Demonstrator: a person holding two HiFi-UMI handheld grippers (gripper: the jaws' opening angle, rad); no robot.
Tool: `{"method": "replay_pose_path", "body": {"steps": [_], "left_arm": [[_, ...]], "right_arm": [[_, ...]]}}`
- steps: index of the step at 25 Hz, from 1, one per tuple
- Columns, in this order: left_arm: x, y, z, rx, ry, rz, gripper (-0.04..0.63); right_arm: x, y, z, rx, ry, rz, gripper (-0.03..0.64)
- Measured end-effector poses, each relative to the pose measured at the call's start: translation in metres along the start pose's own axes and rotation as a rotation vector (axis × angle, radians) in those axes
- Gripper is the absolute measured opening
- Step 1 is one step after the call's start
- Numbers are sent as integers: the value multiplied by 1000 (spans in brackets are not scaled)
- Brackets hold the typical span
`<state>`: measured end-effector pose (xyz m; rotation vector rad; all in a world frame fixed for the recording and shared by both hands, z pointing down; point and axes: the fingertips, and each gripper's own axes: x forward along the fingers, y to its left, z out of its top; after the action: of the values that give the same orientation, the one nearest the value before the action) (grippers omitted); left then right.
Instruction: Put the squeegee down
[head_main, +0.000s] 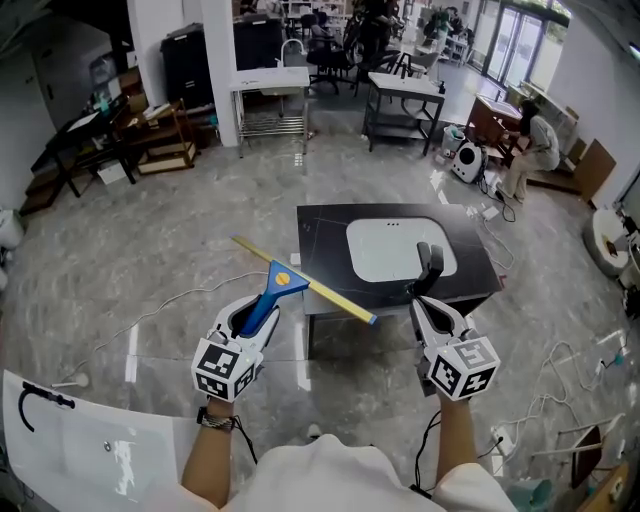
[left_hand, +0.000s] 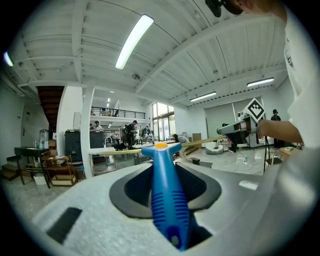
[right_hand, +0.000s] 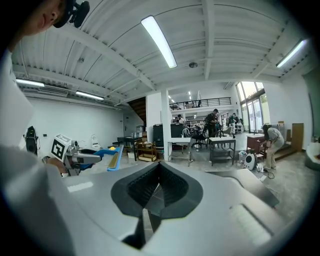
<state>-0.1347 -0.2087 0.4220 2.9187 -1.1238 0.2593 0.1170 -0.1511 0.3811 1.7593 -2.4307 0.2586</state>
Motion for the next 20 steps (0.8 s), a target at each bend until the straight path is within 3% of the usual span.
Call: {"method": "replay_pose_path", "body": {"steps": [9,20], "left_arm": [[24,16,2,-1,4,-19,141],[91,49,13,20,-4,5,141]], "right_arm": [[22,-7,10,0,-19,-8,6],[77,-55,36,-13,-61,18,6]]}}
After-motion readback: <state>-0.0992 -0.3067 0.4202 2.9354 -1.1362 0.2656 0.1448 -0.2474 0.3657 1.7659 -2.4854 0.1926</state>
